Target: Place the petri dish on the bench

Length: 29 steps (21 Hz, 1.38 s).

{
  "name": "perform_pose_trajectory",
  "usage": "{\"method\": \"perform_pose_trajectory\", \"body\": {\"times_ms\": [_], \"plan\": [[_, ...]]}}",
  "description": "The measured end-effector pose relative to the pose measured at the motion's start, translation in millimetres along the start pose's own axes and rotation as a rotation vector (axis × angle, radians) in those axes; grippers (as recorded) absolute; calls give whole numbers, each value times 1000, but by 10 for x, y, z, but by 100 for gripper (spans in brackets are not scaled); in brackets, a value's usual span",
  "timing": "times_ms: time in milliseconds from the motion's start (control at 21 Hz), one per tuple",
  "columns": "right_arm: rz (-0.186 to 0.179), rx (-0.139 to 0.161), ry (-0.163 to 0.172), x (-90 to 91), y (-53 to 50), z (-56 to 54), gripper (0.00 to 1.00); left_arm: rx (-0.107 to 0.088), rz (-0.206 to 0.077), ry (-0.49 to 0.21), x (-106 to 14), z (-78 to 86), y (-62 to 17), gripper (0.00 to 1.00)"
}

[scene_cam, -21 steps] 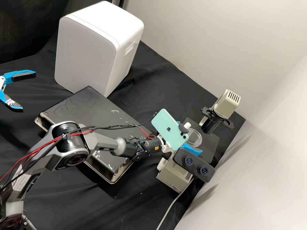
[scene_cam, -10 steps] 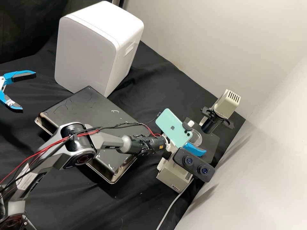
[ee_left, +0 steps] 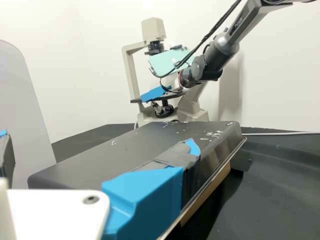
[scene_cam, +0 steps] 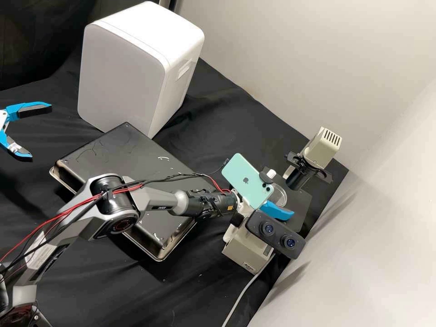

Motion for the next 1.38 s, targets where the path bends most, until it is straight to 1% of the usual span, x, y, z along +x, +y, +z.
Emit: {"method": "perform_pose_trajectory", "body": {"times_ms": [48, 95, 191, 286, 476, 524, 572, 667, 905, 1000, 1048, 1143, 1238, 1381], "plan": [[0, 0, 0, 0, 0, 0, 100, 0, 0, 0, 0, 0, 0, 100], [-1, 0, -1, 3, -5, 4, 0, 0, 0, 0, 0, 0, 0, 100], [-5, -5, 6, 3, -9, -2, 0, 0, 0, 0, 0, 0, 0, 100], [-13, 4, 14, 8, -25, -2, 0, 0, 0, 0, 0, 0, 0, 100], [-17, -3, 33, 19, -46, -5, 0, 0, 0, 0, 0, 0, 0, 100], [-21, -1, 34, 23, -56, -2, 0, 0, 0, 0, 0, 0, 0, 100], [-23, -11, 38, 23, -59, -5, 0, 0, 0, 0, 0, 0, 0, 100], [-28, -13, 45, 22, -63, -11, 0, 0, 0, 0, 0, 0, 0, 100], [-35, -10, 53, 22, -69, -19, 0, -3, -6, -9, 7, 12, -12, 100], [-40, -14, 60, 21, -80, -32, 0, -3, -6, -10, 7, 14, -12, 100], [-42, -6, 61, 20, -86, -39, 0, -3, -6, -10, 7, 14, -12, 100], [-45, -12, 69, 18, -101, -59, 0, -3, -6, -10, 7, 14, -12, 100], [-43, -3, 75, 17, -108, -76, 0, -5, -10, -9, 9, 12, -18, 100], [-46, 20, 85, 8, -145, -102, 0, -6, -12, -9, 11, 11, -22, 100]]}}
